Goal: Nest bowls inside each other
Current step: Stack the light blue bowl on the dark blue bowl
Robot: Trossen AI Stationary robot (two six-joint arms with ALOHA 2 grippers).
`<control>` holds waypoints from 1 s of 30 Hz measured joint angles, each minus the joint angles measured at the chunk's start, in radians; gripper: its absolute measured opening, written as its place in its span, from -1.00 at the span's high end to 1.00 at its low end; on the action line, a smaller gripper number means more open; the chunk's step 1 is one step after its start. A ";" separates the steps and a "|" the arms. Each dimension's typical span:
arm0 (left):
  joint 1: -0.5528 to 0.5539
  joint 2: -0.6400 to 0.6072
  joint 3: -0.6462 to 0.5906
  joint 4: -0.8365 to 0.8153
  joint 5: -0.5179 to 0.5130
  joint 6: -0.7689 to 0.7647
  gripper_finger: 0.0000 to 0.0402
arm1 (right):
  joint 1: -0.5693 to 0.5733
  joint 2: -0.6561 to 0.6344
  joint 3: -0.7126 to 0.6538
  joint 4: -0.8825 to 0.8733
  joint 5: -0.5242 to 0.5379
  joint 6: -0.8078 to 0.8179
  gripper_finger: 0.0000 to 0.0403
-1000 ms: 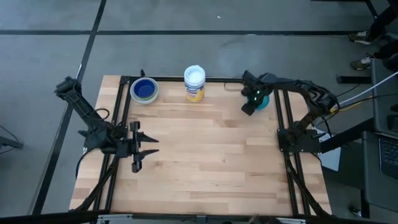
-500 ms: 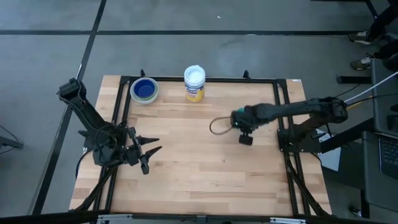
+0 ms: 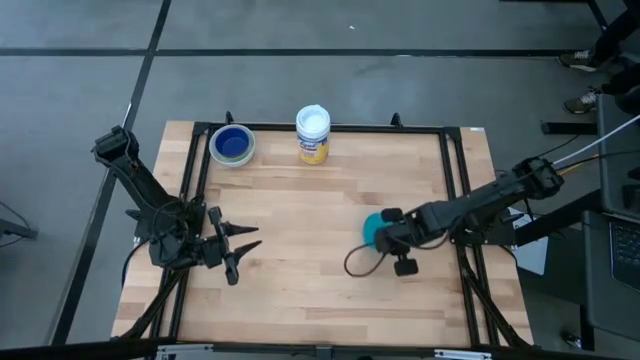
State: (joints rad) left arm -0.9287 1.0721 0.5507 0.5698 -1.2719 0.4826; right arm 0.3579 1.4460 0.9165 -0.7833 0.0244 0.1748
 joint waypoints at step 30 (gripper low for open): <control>0.000 -0.001 0.000 -0.102 -0.012 -0.058 0.30 | 0.048 0.280 0.015 0.266 -0.087 -0.044 0.95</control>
State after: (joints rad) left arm -0.9283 1.0714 0.5507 0.4679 -1.2835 0.4245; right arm 0.4061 1.7260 0.9319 -0.5176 -0.0622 0.1307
